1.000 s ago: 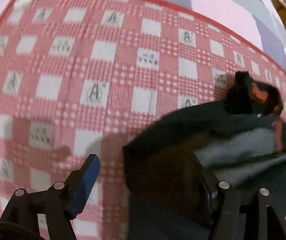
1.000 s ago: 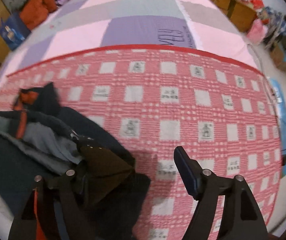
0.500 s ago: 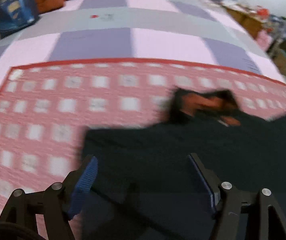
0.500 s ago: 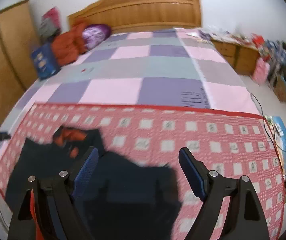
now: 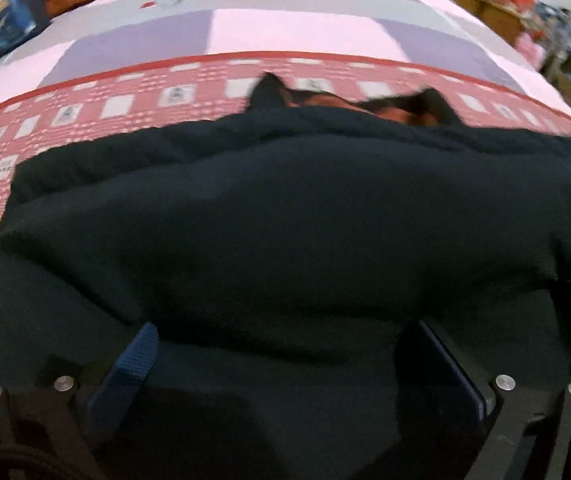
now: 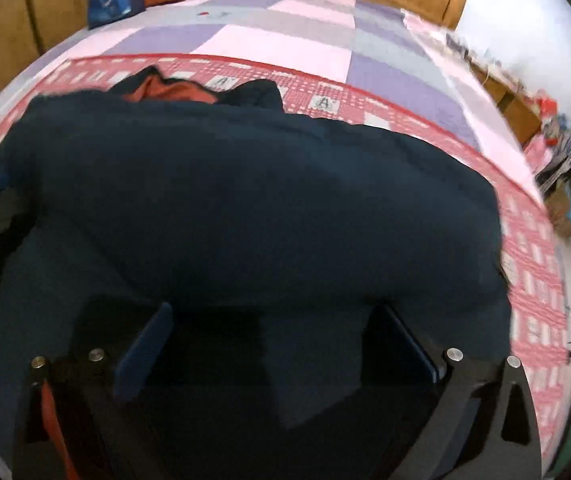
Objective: Fold large clothes
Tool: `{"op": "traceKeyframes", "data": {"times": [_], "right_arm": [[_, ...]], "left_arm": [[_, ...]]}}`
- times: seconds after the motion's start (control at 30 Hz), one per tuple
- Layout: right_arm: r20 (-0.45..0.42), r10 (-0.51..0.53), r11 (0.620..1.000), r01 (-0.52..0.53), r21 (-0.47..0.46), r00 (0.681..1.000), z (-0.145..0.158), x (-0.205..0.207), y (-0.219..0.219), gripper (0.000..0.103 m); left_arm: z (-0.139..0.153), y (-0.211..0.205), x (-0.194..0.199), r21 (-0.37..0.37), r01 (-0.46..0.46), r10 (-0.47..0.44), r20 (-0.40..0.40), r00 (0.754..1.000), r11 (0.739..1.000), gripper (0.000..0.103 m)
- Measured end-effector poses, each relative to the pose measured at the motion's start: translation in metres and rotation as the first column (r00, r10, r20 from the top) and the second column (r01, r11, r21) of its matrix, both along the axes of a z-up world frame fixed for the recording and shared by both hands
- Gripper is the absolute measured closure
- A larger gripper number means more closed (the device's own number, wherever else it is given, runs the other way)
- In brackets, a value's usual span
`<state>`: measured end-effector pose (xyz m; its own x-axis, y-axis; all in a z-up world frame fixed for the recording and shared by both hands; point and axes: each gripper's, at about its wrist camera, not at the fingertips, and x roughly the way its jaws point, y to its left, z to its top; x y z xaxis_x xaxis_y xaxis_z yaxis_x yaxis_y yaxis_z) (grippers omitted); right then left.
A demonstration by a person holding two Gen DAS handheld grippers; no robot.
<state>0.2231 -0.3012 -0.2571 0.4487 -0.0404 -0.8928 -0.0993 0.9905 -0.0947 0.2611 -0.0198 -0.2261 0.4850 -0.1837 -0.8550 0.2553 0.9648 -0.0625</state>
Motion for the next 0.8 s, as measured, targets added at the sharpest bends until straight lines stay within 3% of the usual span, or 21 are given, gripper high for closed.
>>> {"op": "traceKeyframes", "data": {"times": [0.3,0.53,0.63,0.7,0.8], "right_arm": [[-0.012,-0.051,0.997,0.052,0.052,0.999,-0.008,0.086,0.004,0.0],[0.004,-0.142,0.987,0.141,0.073,0.99,-0.008,0.126,-0.022,0.0],[0.007,-0.179,0.979,0.178,0.097,0.984,-0.002,0.125,-0.033,0.0],[0.053,-0.145,0.985,0.139,0.101,0.988,0.014,0.108,-0.03,0.001],[0.168,-0.093,0.993,0.079,0.09,0.981,0.048,0.051,-0.021,0.001]], "left_arm": [[-0.009,0.015,0.042,0.074,-0.119,0.115,0.063,0.991,0.99,0.0],[-0.023,0.036,0.087,0.167,-0.196,0.195,0.023,0.981,0.966,0.0],[-0.024,0.048,0.096,0.141,-0.213,0.218,-0.026,0.976,0.967,0.0],[-0.01,0.044,0.083,0.151,-0.198,0.196,0.025,0.98,0.969,0.005],[0.019,0.025,0.038,0.128,-0.085,0.069,0.124,0.99,0.988,0.005]]}}
